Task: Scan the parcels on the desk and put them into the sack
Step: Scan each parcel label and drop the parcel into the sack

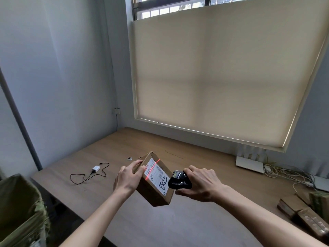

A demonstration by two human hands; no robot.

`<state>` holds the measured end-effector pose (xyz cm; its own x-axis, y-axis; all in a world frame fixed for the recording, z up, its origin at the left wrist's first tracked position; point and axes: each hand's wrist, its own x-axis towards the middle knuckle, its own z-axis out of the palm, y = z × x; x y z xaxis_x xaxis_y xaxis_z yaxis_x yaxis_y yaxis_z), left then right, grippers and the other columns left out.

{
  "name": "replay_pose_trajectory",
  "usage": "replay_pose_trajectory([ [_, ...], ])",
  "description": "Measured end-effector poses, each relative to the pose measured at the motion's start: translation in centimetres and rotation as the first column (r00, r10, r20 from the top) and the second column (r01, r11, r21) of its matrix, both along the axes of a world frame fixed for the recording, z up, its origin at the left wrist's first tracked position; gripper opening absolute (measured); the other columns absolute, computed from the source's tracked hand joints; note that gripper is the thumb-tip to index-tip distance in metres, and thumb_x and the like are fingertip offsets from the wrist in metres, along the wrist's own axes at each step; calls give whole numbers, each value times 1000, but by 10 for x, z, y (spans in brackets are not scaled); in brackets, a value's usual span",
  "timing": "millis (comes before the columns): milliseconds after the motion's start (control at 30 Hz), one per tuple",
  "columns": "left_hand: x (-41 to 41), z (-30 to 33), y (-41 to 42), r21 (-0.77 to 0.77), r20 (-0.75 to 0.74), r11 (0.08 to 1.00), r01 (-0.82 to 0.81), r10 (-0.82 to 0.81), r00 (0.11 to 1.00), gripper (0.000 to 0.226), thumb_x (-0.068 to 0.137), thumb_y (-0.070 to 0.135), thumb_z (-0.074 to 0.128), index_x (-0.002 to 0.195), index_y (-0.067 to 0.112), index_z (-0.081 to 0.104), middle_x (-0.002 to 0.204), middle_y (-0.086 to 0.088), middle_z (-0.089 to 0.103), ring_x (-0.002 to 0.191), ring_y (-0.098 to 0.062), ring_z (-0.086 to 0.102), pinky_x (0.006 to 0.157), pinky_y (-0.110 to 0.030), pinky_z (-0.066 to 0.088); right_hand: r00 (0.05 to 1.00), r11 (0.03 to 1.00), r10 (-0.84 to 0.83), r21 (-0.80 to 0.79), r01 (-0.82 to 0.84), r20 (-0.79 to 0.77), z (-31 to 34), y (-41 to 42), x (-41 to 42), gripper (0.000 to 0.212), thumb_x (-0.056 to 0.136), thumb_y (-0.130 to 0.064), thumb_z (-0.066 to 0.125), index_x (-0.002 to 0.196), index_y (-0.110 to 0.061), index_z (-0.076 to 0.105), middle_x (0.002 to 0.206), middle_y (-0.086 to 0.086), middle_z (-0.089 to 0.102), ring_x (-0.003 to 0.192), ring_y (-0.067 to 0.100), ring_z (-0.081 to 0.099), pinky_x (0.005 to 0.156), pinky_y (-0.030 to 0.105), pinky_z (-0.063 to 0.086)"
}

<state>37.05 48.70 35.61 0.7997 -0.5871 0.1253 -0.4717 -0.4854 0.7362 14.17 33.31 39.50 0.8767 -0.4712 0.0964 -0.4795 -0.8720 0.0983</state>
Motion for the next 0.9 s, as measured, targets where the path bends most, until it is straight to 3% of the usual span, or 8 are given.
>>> replay_pose_trajectory([
  [367,26,-2,35,-34,-25,998,-49,48,999,61,77,73,42,132,51,55,119,-5,59,100,-19,51,90,-36,46,1000,999,29,42,-29,-4,1,20,31,81,81,-89,47,125,-21,54,117,-2,59,92,25,62,67,35,37],
  [500,53,-1,66,-78,-96,994,-81,74,993,63,74,77,43,131,51,56,125,-1,63,111,-22,58,97,-40,49,999,990,36,133,-36,-3,3,36,61,92,61,-95,62,116,-22,54,107,-5,58,85,20,56,63,33,38],
  [567,72,4,89,-112,-128,988,-104,89,988,59,79,71,48,132,47,58,129,0,63,116,-22,57,98,-40,48,999,985,40,170,-40,4,3,50,86,89,63,-88,71,122,-23,52,111,-5,56,89,20,55,64,33,38],
  [700,122,15,147,-219,-304,950,-221,149,941,59,78,68,52,132,45,56,122,4,67,108,-23,61,95,-46,54,994,953,7,301,-39,105,6,89,157,68,77,-65,73,126,-25,48,112,-6,55,92,20,53,70,33,41],
  [833,173,20,216,-321,-494,871,-372,181,850,47,90,60,56,132,39,55,113,0,67,103,-25,63,87,-47,58,987,855,49,504,-121,155,8,145,242,67,71,-64,76,122,-29,50,113,-6,63,101,21,61,81,35,50],
  [900,198,20,257,-323,-535,853,-410,193,822,66,79,68,58,138,39,52,121,-3,66,107,-27,63,88,-49,58,971,788,89,581,-204,221,5,180,281,67,69,-61,81,121,-29,52,111,-7,64,100,18,62,84,35,53],
])
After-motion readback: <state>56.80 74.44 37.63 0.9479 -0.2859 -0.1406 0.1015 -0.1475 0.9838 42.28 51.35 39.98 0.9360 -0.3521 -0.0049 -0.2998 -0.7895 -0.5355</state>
